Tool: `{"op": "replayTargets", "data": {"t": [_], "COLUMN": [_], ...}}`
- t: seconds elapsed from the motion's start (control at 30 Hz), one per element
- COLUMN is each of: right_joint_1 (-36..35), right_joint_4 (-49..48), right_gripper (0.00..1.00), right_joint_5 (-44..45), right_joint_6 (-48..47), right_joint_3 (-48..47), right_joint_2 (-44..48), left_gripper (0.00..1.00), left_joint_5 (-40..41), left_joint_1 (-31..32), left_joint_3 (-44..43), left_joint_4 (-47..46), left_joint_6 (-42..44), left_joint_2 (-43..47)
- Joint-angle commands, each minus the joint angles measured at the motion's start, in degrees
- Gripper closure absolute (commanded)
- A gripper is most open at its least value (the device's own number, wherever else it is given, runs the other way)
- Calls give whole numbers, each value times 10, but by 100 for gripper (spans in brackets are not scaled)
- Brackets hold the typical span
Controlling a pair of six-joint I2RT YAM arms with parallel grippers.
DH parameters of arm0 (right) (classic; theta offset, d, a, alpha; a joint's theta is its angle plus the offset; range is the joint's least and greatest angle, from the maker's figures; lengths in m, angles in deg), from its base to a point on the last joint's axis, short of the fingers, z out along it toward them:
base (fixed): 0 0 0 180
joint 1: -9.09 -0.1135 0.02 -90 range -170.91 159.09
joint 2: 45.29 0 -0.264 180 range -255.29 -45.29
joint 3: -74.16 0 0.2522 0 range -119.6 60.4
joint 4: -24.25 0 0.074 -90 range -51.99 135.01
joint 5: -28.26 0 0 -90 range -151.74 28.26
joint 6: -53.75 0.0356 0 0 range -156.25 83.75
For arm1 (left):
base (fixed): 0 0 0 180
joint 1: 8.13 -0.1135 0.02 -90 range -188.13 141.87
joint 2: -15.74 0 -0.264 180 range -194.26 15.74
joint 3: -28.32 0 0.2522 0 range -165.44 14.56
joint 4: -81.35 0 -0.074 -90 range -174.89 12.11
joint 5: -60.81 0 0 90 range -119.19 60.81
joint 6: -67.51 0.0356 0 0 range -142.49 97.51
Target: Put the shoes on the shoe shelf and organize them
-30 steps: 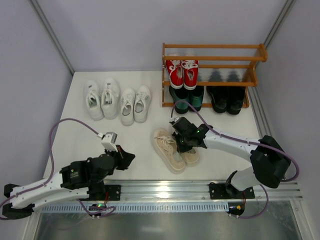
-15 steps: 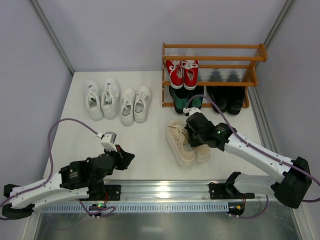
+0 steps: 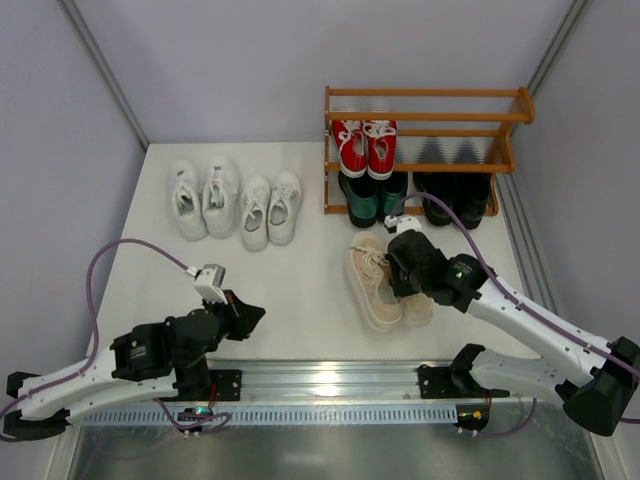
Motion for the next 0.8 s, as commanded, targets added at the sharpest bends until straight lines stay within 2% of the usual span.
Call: {"op": "replayTargets", "data": {"t": [0.0,0.17,0.43,0.47,0.5,0.53,0.6,0.63,0.7,0.77], "right_joint_1": [0,-14,-29,-28,-29,-28,-29,-29,-28,-28], "right_joint_4": [-108,-169,-177,-175,-176,-175,-172,-170,-153,-142], "right_gripper": [96,96,96,93,84,59,47,34,17,13], "right_joint_5": [-15,-27,-28,-27,-22,-20,-14,-10,7,13], "right_joint_6": [27,65,67,66,64,64,59,59,56,50], "right_joint_3": [65,148,174,173,173,171,164,161,146,134], "right_joint_2": [19,4,6,2,0,-3,-12,-14,-19,-18], "left_gripper": [100,100,100,100,100,100,100,100,100,100], "left_joint_5": [17,20,20,20,19,19,16,15,15,15], "left_joint_1": [-1,-1,-1,-1,-1,-1,-1,-1,-1,-1], "left_joint_3": [-20,-22,-16,-16,-16,-15,-15,-15,-15,-14], "left_joint_4": [7,12,2,1,-1,-2,-2,-1,4,8], "left_joint_6": [-8,-9,-6,-6,-6,-6,-6,-6,-9,-11], "left_joint_2": [8,8,3,2,-1,-3,-4,-2,-1,9]}}
